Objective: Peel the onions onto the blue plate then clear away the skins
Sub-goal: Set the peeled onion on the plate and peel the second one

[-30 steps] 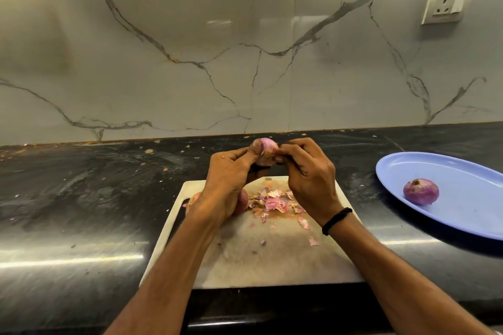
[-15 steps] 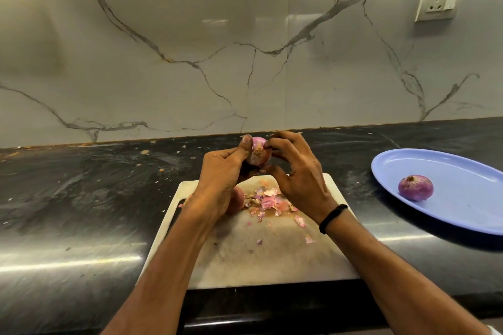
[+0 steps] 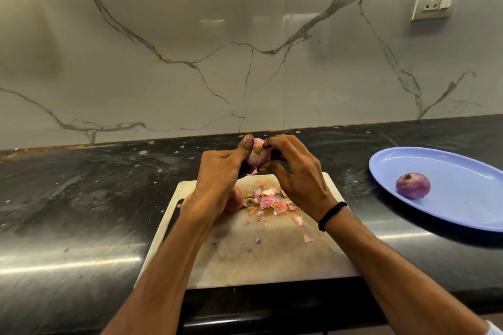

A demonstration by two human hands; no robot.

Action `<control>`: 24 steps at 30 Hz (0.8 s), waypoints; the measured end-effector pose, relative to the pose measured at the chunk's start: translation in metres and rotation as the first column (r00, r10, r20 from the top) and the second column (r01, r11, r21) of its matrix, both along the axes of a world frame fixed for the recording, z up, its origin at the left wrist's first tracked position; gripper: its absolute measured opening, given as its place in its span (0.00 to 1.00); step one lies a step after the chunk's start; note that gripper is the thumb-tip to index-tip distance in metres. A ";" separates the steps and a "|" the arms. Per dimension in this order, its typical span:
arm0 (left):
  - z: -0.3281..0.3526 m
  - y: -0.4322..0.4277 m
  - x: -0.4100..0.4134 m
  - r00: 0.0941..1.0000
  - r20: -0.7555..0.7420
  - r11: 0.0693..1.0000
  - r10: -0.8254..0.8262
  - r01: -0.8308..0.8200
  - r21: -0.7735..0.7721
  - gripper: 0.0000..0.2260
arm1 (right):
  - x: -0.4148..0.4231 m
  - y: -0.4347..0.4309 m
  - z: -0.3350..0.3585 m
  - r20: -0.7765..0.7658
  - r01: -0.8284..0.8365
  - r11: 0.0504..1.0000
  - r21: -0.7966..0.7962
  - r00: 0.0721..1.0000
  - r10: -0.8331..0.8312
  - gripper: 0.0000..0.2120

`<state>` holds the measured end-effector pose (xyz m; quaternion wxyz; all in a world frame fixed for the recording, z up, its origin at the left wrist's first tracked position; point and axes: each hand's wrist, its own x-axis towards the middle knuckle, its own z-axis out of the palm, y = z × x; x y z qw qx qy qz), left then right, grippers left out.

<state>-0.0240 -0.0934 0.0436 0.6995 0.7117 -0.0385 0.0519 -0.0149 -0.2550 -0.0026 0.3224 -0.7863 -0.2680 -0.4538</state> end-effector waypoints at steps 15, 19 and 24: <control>0.000 -0.002 0.002 0.998 -0.062 0.995 0.020 -0.026 -0.100 0.19 | 0.001 0.002 -0.001 0.034 0.045 0.999 0.000 0.998 -0.045 0.07; -0.001 -0.001 0.002 1.000 -0.013 0.998 0.027 -0.027 -0.051 0.17 | 0.002 0.004 -0.002 -0.007 0.011 0.999 0.041 1.000 -0.011 0.14; -0.001 0.000 0.002 1.000 0.017 1.000 0.026 -0.026 0.007 0.20 | 0.003 0.002 -0.002 0.033 0.071 0.997 -0.020 0.997 -0.071 0.13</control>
